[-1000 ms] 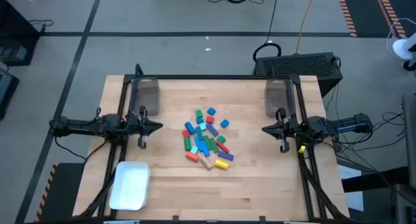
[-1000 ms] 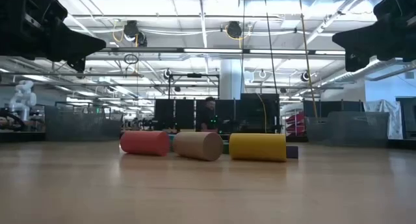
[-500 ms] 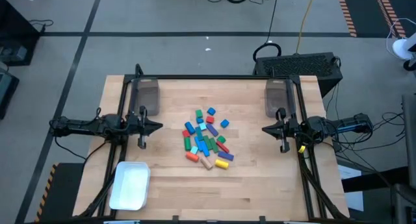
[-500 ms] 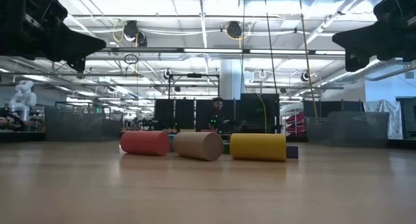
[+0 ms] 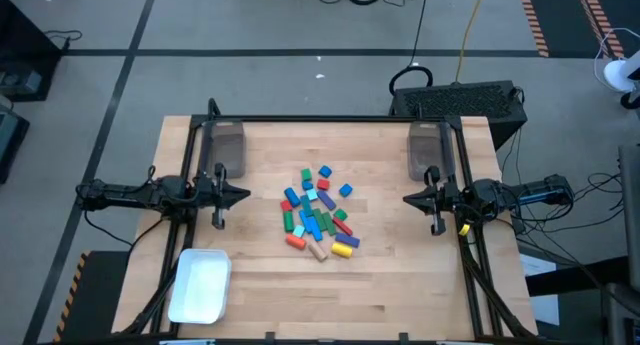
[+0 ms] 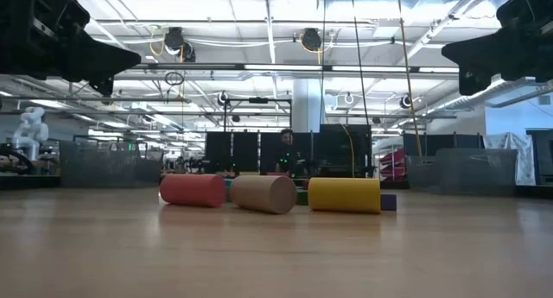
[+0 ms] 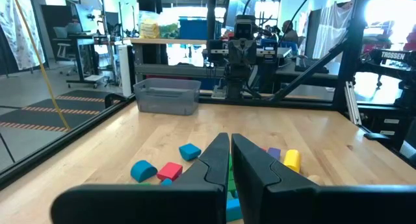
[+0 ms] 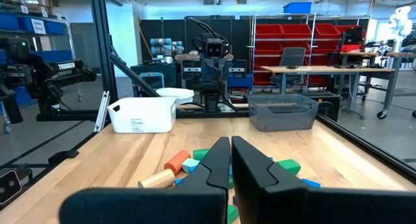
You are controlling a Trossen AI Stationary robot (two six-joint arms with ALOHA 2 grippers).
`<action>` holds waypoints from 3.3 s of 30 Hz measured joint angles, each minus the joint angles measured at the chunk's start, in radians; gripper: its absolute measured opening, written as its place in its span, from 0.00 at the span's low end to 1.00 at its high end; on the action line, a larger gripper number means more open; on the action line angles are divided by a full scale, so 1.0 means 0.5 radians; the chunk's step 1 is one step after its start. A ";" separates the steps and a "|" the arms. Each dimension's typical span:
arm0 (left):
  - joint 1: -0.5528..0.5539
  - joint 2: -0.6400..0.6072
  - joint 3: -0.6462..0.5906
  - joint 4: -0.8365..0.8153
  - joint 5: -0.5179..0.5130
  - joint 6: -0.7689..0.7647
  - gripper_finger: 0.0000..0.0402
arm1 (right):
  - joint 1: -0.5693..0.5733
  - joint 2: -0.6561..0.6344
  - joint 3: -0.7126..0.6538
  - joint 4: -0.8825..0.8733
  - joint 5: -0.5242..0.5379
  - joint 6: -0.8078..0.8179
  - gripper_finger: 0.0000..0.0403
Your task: Sort blocks by size
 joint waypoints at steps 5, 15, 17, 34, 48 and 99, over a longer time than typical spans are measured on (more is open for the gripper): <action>0.000 0.000 0.001 0.000 0.000 0.000 0.06 | 0.000 0.000 0.000 0.000 0.000 0.000 0.00; -0.001 0.000 0.000 0.001 -0.001 0.001 0.06 | 0.000 -0.001 0.000 0.001 -0.001 0.000 0.00; 0.000 0.000 0.001 0.001 -0.004 0.001 0.06 | 0.000 0.000 0.000 0.013 0.000 -0.012 0.00; 0.000 0.000 0.000 0.001 -0.013 -0.002 0.06 | -0.001 0.049 0.000 0.134 0.269 -0.080 0.01; 0.000 0.000 0.001 0.045 -0.193 0.092 0.06 | -0.011 0.490 0.000 0.148 0.725 0.158 0.27; 0.095 0.790 0.033 0.763 -0.455 0.169 0.45 | -0.815 3.270 1.604 -0.212 -0.484 -0.693 0.60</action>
